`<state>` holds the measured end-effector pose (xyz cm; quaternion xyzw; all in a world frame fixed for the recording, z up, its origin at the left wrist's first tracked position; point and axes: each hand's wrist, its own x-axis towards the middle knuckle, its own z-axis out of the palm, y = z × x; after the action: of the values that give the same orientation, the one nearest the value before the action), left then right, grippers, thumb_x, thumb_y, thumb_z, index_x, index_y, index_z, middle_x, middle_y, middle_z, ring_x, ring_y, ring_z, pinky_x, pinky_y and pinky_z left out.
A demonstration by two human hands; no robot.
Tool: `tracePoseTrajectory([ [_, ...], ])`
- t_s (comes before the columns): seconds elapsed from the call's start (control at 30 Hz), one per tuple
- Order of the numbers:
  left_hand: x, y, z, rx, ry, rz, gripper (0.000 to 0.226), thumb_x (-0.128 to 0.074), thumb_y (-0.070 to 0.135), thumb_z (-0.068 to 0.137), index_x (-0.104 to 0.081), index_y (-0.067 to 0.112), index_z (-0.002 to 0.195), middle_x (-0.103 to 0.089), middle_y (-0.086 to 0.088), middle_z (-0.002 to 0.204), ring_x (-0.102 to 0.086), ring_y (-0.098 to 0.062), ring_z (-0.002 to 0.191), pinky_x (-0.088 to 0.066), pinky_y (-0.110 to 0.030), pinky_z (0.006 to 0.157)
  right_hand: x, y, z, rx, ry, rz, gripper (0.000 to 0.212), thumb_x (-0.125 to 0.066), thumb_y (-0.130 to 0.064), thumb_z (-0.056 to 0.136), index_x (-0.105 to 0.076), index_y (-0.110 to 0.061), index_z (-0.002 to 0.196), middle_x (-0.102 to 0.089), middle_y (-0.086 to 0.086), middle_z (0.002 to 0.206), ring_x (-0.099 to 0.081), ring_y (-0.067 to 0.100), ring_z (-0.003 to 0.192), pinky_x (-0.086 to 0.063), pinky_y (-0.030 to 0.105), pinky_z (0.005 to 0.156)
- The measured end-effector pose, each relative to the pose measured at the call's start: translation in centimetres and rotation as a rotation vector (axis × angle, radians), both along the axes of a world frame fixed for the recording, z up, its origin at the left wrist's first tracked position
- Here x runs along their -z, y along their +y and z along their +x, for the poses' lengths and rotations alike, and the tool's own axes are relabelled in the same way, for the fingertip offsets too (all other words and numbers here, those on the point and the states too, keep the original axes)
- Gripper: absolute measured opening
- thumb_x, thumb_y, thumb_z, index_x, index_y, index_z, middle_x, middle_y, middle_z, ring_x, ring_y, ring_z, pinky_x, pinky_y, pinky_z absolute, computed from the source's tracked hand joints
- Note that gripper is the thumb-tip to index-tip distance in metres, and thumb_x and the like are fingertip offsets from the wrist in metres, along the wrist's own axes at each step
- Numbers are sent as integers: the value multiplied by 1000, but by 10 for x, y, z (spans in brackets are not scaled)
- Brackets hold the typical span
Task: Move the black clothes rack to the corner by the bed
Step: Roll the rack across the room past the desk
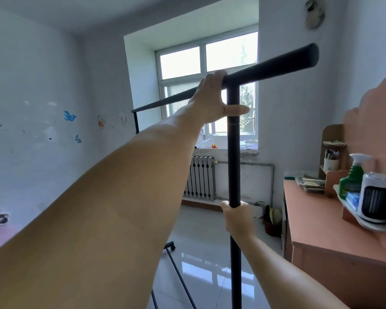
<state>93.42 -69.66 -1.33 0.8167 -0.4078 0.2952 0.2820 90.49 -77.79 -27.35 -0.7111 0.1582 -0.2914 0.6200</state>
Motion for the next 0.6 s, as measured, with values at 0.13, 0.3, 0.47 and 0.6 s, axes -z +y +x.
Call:
tracePoseTrajectory([
  [0.13, 0, 8, 41, -12, 15, 34, 83, -76, 55, 63, -40, 15, 126, -43, -6, 128, -44, -25, 118, -42, -42, 100, -3, 9, 39, 5, -11, -3, 31, -55, -10, 77, -39, -14, 51, -34, -3, 42, -35, 20, 43, -34, 31, 47],
  [0.3, 2, 13, 85, -6, 47, -10, 85, -77, 54, 62, -40, 15, 128, -42, -9, 131, -46, -26, 117, -45, -46, 99, -1, 15, 81, 30, -29, -4, 30, -55, -10, 77, -39, -13, 51, -35, -1, 42, -36, 21, 44, -34, 31, 45],
  [0.47, 4, 16, 125, -24, 61, -16, 90, -76, 52, 64, -35, 16, 135, -38, -9, 137, -44, -29, 123, -44, -47, 101, 1, 19, 119, 14, -23, 5, 36, -54, -9, 77, -35, -16, 46, -31, -10, 29, -33, 18, 39, -30, 25, 40],
  [0.6, 6, 20, 161, -23, 70, -62, 85, -77, 50, 62, -38, 18, 131, -41, -8, 133, -46, -27, 120, -44, -46, 100, 0, 22, 155, -32, -29, 33, 35, -54, -7, 76, -37, -15, 47, -33, -11, 33, -33, 17, 39, -31, 27, 41],
])
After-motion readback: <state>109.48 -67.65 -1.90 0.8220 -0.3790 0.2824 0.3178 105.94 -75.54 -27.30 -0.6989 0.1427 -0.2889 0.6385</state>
